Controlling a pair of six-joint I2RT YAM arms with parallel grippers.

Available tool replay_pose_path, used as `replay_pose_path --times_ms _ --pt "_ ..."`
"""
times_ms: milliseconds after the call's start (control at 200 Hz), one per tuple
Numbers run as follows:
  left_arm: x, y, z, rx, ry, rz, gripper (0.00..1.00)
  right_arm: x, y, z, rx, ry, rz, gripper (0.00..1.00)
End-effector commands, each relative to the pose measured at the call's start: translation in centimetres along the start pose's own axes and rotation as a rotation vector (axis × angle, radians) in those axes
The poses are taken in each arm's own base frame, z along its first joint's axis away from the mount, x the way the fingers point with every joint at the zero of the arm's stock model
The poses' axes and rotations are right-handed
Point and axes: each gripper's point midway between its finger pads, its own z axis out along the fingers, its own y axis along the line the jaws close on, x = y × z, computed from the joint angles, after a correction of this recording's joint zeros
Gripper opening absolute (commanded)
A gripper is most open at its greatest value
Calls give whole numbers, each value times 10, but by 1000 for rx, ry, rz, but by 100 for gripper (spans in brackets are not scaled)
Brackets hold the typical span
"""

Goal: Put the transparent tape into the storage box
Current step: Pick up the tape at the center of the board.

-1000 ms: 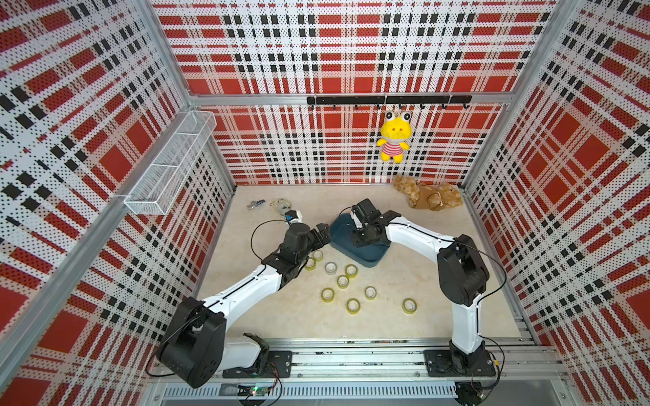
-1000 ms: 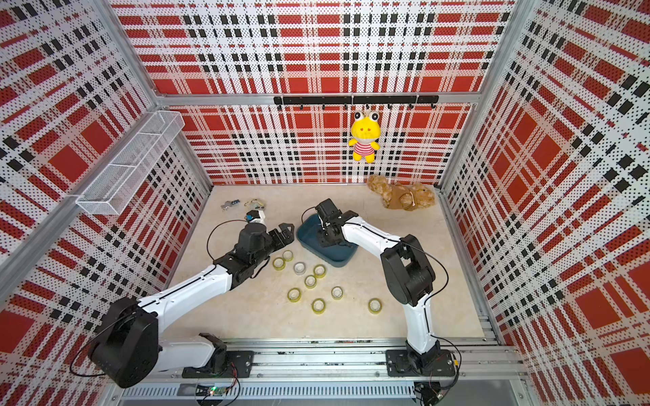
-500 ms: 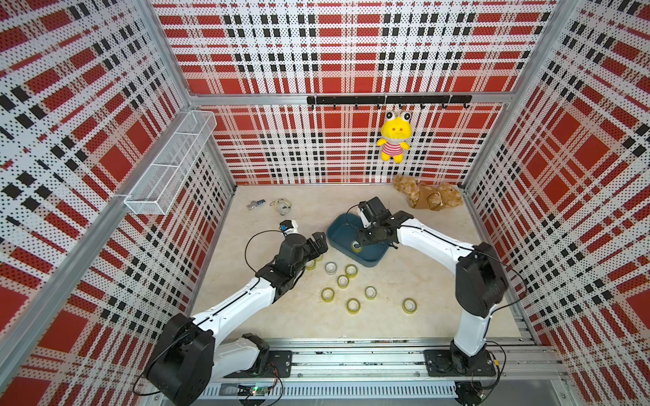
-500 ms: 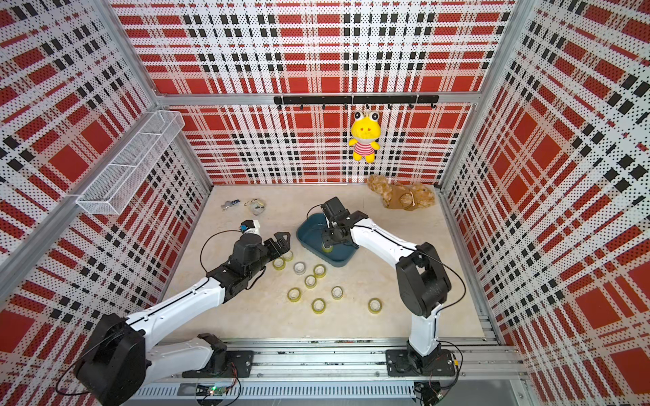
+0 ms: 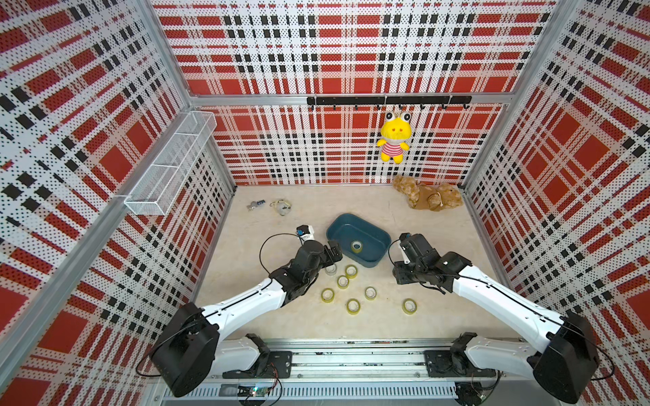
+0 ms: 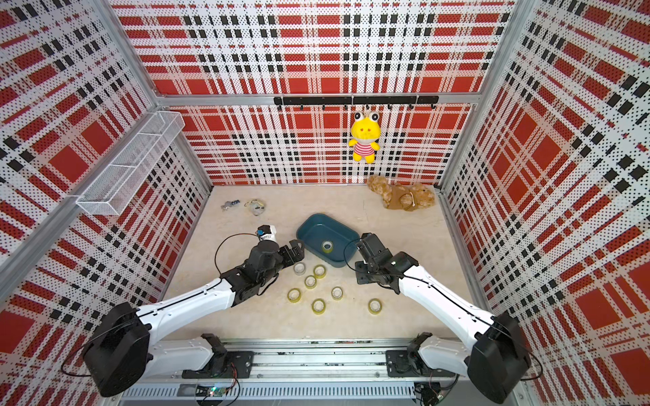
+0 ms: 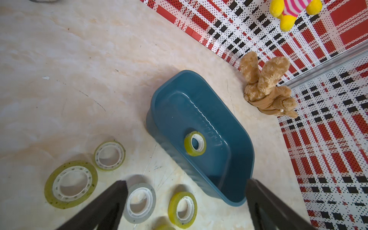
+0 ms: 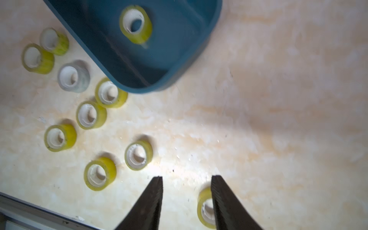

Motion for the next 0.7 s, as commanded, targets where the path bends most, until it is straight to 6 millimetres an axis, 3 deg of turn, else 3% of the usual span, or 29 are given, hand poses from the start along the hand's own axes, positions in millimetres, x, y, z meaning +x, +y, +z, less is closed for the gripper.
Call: replay_pose_path --times_ms 0,416,692 --pt "-10 -13 2 20 -36 -13 99 33 -5 -2 -4 66 78 46" --pt "-11 -19 0 24 -53 -5 99 89 -4 31 47 209 77 43" --pt "-11 -17 -1 18 -56 -2 99 101 -9 48 72 239 65 43"
